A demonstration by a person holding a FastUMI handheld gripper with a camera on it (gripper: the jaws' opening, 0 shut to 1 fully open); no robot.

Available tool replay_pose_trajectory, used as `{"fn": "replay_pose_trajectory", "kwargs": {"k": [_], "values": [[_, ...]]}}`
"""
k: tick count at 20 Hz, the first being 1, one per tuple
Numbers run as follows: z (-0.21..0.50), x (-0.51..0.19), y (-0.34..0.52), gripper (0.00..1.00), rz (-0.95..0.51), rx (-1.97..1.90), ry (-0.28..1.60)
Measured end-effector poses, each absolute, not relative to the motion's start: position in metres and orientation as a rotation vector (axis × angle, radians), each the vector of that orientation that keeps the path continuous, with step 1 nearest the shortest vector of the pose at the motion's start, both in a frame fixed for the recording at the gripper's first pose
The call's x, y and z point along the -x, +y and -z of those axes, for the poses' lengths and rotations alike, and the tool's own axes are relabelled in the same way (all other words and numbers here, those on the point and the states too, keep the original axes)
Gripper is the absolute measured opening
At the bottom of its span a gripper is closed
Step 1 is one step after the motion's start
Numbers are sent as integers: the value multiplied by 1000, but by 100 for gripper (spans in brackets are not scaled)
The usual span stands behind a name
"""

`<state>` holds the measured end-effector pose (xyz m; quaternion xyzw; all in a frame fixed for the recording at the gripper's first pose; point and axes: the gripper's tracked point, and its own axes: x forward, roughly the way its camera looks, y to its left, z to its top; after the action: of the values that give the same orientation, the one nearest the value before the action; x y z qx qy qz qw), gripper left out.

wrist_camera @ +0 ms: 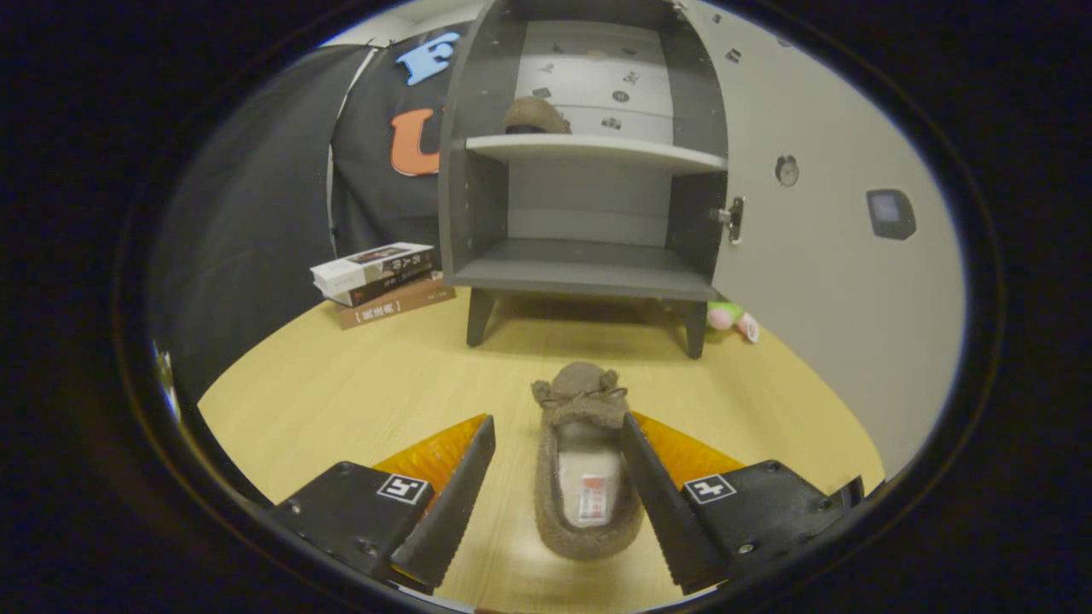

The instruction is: Open the shoe cabinet door, grab the shoes and put them into the shoe cabinet, then close the shoe cabinet door.

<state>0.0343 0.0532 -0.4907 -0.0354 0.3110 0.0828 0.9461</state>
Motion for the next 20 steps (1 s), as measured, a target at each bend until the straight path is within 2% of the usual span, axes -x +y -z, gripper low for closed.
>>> {"fn": "replay_pose_trajectory", "kwargs": {"k": [3,8,9,17,20], "values": [[523,-37,68,75,-233,-8,741],[546,-65,61,18,-217,-100,792],[544,-64,61,12,-225,-124,793],[511,-55,51,10,-223,-148,677],[479,-43,62,10,-278,-218,654]]}}
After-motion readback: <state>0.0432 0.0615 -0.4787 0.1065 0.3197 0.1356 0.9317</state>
